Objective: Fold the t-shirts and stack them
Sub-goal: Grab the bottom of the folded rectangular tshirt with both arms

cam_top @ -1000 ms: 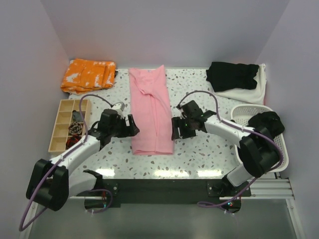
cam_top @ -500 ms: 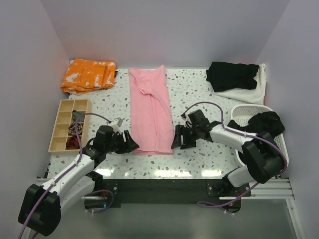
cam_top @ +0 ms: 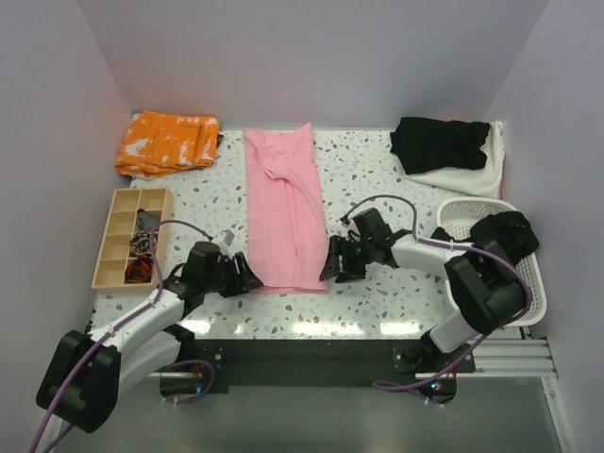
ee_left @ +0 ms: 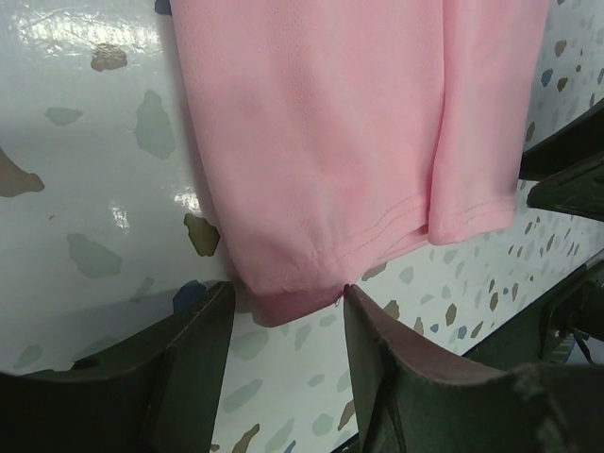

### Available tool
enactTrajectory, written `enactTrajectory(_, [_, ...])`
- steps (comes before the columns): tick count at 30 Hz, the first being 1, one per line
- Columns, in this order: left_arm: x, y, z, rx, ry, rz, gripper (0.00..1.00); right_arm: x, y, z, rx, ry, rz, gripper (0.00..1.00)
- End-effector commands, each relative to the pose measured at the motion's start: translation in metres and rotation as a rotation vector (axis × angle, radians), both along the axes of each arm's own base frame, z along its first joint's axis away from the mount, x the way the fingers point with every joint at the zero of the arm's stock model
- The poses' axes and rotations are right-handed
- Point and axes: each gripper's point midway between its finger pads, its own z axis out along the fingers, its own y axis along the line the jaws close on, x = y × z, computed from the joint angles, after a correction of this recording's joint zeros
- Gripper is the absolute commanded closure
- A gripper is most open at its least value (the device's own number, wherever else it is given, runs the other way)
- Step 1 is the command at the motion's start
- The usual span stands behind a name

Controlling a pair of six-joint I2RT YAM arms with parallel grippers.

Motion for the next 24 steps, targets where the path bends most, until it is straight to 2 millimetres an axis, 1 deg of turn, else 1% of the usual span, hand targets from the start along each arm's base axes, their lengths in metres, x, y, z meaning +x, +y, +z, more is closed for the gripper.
enactTrajectory(1, [0.004, -0.002, -0.003, -0.015, -0.017, 0.014, 0.45, 0.003, 0.008, -0.002, 0.030, 0.000, 0.004, 0.39])
enactTrajectory(9, [0.011, -0.006, -0.008, -0.036, -0.031, 0.031, 0.46, 0.002, 0.017, -0.013, 0.060, 0.038, 0.006, 0.40])
enactTrajectory(10, [0.011, -0.007, -0.009, -0.041, -0.030, 0.028, 0.48, 0.002, 0.018, -0.013, 0.068, 0.042, 0.007, 0.44])
enactTrajectory(11, [0.010, -0.007, -0.010, -0.043, -0.025, 0.028, 0.57, 0.002, 0.020, -0.013, 0.072, 0.046, 0.010, 0.47])
enactTrajectory(12, [0.009, -0.007, -0.011, -0.043, -0.018, 0.026, 0.62, 0.001, 0.020, -0.015, 0.069, 0.054, 0.010, 0.50])
enactTrajectory(13, [0.008, -0.007, -0.012, -0.043, -0.016, 0.025, 0.68, 0.000, 0.020, -0.017, 0.067, 0.062, 0.011, 0.57])
enactTrajectory(14, [0.007, -0.006, -0.014, -0.040, -0.015, 0.025, 0.71, -0.002, 0.020, -0.019, 0.062, 0.067, 0.014, 0.62])
enactTrajectory(15, [0.006, -0.005, -0.015, -0.038, -0.012, 0.026, 0.72, -0.004, 0.019, -0.020, 0.055, 0.073, 0.014, 0.69])
enactTrajectory(16, [0.006, -0.005, -0.015, -0.034, -0.014, 0.024, 0.83, -0.004, 0.019, -0.021, 0.050, 0.073, 0.015, 0.76])
enactTrajectory(17, [0.006, -0.005, -0.015, -0.033, -0.013, 0.023, 0.91, -0.005, 0.018, -0.022, 0.048, 0.075, 0.015, 0.91])
enactTrajectory(18, [0.004, -0.004, -0.017, -0.028, -0.003, 0.019, 0.99, -0.005, 0.016, -0.023, 0.038, 0.076, 0.012, 0.99])
enactTrajectory(20, [0.002, -0.003, -0.017, -0.019, 0.002, 0.013, 1.00, -0.002, 0.008, -0.022, -0.005, 0.044, -0.009, 1.00])
enactTrajectory(22, [0.000, 0.001, -0.016, 0.000, 0.001, 0.020, 1.00, -0.007, -0.002, -0.023, -0.052, 0.043, -0.016, 1.00])
enactTrajectory(23, [-0.004, 0.004, -0.018, 0.016, 0.017, 0.024, 1.00, -0.004, -0.007, -0.021, -0.078, 0.017, -0.030, 1.00])
enactTrajectory(24, [-0.006, 0.007, -0.016, 0.025, 0.016, 0.029, 1.00, -0.007, -0.009, -0.022, -0.088, 0.023, -0.026, 1.00])
